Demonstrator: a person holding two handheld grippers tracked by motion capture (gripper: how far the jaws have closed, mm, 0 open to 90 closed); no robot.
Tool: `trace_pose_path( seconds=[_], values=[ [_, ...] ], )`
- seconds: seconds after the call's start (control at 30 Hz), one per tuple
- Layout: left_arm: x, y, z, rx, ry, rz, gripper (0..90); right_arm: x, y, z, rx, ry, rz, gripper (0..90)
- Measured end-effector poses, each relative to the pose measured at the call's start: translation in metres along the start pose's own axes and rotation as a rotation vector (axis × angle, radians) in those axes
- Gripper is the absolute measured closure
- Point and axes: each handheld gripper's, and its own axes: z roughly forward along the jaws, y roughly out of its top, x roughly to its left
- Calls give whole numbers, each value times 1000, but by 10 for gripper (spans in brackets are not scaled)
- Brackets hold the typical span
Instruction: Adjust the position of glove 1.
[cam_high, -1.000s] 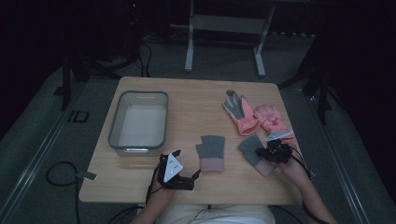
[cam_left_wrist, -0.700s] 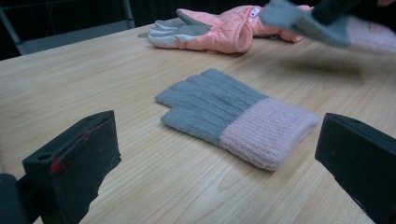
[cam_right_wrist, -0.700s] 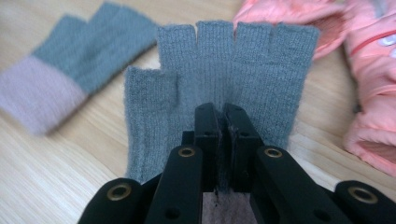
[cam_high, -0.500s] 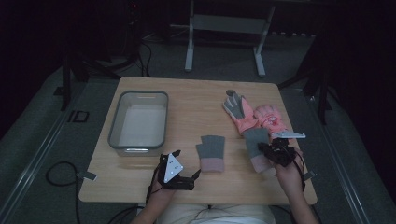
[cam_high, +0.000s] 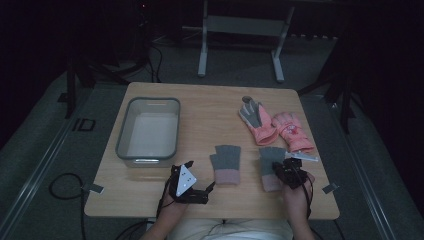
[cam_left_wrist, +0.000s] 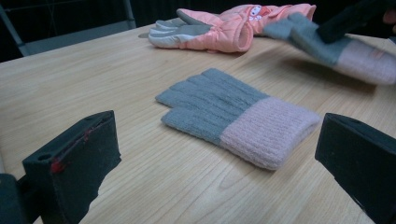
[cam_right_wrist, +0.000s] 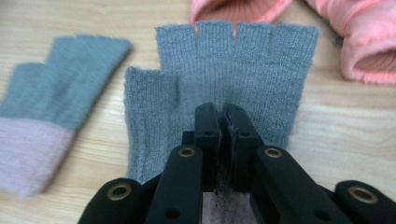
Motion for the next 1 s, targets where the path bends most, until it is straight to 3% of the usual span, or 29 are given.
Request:
trace_pose_path(
  seconds=[0.33, 0.57, 0.67, 0.8, 0.87, 1.0],
  values=[
    [0, 0, 0, 4, 0, 1, 0, -7, -15, 23, 19, -37, 55, 792],
    [0, 0, 0, 1, -2, 0, 0, -5, -11, 19, 8, -44, 22, 730],
    [0, 0, 0, 0, -5, 0, 0, -10, -4, 13, -5, -18, -24, 726],
    [0, 0, 0, -3, -5, -2, 0, -21, 8, 8, -5, 19, -128, 709],
    [0, 0, 0, -1, -5, -1, 0, -28, 13, 8, -1, 88, -181, 703],
    [0, 0, 0, -2, -3, -2, 0, -32, 14, 9, 37, 151, -294, 684]
  ],
)
